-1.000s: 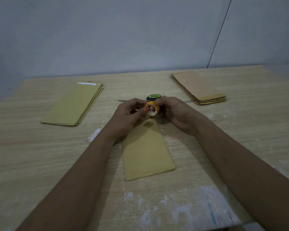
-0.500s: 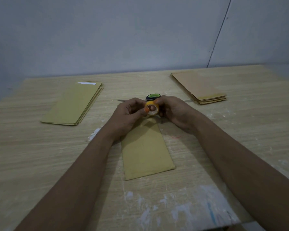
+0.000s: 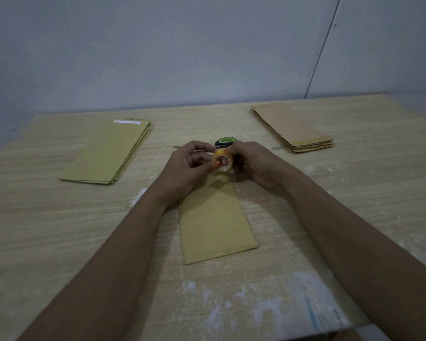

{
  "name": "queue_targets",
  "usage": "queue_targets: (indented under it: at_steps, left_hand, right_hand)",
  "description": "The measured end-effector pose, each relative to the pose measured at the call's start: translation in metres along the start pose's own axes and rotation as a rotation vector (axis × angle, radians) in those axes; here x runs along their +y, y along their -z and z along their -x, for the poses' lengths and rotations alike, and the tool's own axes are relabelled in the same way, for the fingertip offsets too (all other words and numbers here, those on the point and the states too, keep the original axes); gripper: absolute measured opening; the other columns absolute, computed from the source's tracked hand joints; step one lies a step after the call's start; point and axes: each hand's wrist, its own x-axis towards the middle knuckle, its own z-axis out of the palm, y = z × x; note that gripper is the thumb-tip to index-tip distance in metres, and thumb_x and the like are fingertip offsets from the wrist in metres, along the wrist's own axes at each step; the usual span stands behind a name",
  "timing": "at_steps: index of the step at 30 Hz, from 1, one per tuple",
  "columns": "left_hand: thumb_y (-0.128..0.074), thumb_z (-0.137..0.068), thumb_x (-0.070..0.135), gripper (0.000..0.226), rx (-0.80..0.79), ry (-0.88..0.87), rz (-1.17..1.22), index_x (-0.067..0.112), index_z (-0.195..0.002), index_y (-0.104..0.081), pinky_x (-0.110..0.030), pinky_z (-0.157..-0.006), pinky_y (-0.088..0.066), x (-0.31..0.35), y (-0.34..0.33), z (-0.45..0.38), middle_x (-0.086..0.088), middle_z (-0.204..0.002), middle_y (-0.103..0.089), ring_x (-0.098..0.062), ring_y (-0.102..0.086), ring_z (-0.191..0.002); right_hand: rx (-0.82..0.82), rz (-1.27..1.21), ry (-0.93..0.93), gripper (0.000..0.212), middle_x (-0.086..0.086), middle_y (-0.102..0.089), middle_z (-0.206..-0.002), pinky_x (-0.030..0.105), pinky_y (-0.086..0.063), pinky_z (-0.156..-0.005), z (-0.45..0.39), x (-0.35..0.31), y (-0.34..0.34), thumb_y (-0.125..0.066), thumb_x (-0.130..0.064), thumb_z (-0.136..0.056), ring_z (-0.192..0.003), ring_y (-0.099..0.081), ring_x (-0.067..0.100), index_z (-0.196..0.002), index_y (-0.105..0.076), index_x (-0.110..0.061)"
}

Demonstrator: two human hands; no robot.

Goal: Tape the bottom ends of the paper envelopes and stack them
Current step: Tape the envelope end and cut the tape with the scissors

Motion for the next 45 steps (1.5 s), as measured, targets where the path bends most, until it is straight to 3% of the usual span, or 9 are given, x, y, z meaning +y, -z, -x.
queue_targets:
  at_steps: [8,14,19,26,29,32,37,42,45]
  left_hand:
    - [-0.074,-0.079,0.014,0.036,0.002,0.032,0.037,0.005,-0.112,-0.061,-0.018,-0.071,-0.049,0.0011,-0.0016,-0.0011,0.001,-0.085,-0.074,-0.008,-0.066,-0.078]
    - [-0.075,-0.077,0.008,0.044,0.024,0.009,0.068,-0.002,-0.115,-0.058,-0.017,-0.070,-0.049,0.0038,0.0005,0.0014,0.003,-0.079,-0.073,-0.008,-0.067,-0.075]
    - [-0.075,-0.072,0.008,0.045,0.023,0.000,0.101,0.001,-0.113,-0.058,-0.018,-0.070,-0.051,0.0073,-0.0006,0.0033,0.004,-0.079,-0.074,-0.008,-0.069,-0.076]
    - [-0.076,-0.071,0.015,0.048,0.065,0.014,0.135,0.002,-0.114,-0.060,-0.018,-0.071,-0.051,0.0076,-0.0011,0.0033,-0.008,-0.089,-0.073,-0.011,-0.069,-0.079]
    - [-0.075,-0.076,0.015,0.038,0.028,0.058,0.107,0.006,-0.111,-0.063,-0.019,-0.072,-0.052,0.0050,-0.0016,0.0012,-0.005,-0.094,-0.075,-0.010,-0.069,-0.082]
    - [-0.070,-0.085,0.003,0.021,0.013,0.074,0.077,0.009,-0.106,-0.066,-0.016,-0.073,-0.052,0.0018,-0.0012,-0.0009,-0.002,-0.090,-0.076,-0.008,-0.068,-0.079]
    - [-0.067,-0.085,-0.003,0.029,0.061,0.060,0.122,-0.002,-0.113,-0.059,-0.011,-0.062,-0.047,0.0033,0.0002,0.0001,0.006,-0.076,-0.075,0.000,-0.065,-0.066]
    - [-0.070,-0.081,0.005,0.038,0.054,0.032,0.145,-0.003,-0.116,-0.058,-0.012,-0.063,-0.047,0.0057,-0.0007,0.0029,0.006,-0.076,-0.075,-0.001,-0.065,-0.069]
    - [-0.073,-0.074,0.016,0.046,0.042,0.031,0.143,0.000,-0.115,-0.060,-0.015,-0.069,-0.050,0.0086,-0.0006,0.0042,0.005,-0.079,-0.075,-0.004,-0.066,-0.074]
  right_hand:
    - [-0.066,-0.102,0.034,0.016,-0.003,-0.064,-0.074,0.024,-0.046,-0.060,0.0023,0.0003,0.0036,-0.052,-0.018,-0.093,-0.068,-0.056,0.009,-0.084,-0.065,-0.018]
    - [-0.042,0.006,0.023,0.015,0.000,-0.060,-0.071,0.024,-0.044,-0.053,0.0019,-0.0013,0.0002,-0.057,-0.030,-0.075,-0.061,-0.052,0.010,-0.078,-0.067,-0.019]
    - [-0.015,0.097,0.044,0.017,0.000,-0.054,-0.064,0.025,-0.039,-0.050,0.0000,-0.0010,-0.0022,-0.055,-0.029,-0.080,-0.057,-0.046,0.013,-0.069,-0.061,-0.018]
    - [-0.059,0.004,0.035,0.023,0.002,-0.062,-0.081,0.026,-0.041,-0.062,-0.0017,0.0017,0.0012,-0.059,-0.030,-0.081,-0.071,-0.051,0.013,-0.094,-0.067,-0.013]
    - [-0.093,-0.130,0.052,0.016,-0.001,-0.063,-0.075,0.028,-0.039,-0.064,0.0023,-0.0003,0.0051,-0.053,-0.019,-0.093,-0.066,-0.053,0.011,-0.082,-0.064,-0.015]
    - [-0.099,-0.222,0.040,0.023,0.001,-0.062,-0.073,0.030,-0.037,-0.062,0.0043,-0.0022,0.0056,-0.049,-0.015,-0.095,-0.063,-0.051,0.013,-0.078,-0.065,-0.016]
    - [-0.110,-0.155,0.021,0.018,0.004,-0.061,-0.083,0.026,-0.043,-0.059,0.0006,0.0005,0.0053,-0.048,-0.022,-0.093,-0.065,-0.054,0.010,-0.100,-0.061,-0.011]
    - [-0.096,-0.116,0.033,0.031,0.000,-0.062,-0.072,0.030,-0.036,-0.061,0.0008,-0.0011,0.0038,-0.050,-0.020,-0.087,-0.062,-0.051,0.011,-0.061,-0.067,-0.023]
    - [-0.095,-0.078,0.035,0.035,-0.001,-0.061,-0.069,0.031,-0.033,-0.060,0.0006,-0.0021,0.0019,-0.048,-0.020,-0.087,-0.064,-0.046,0.012,-0.057,-0.065,-0.022]
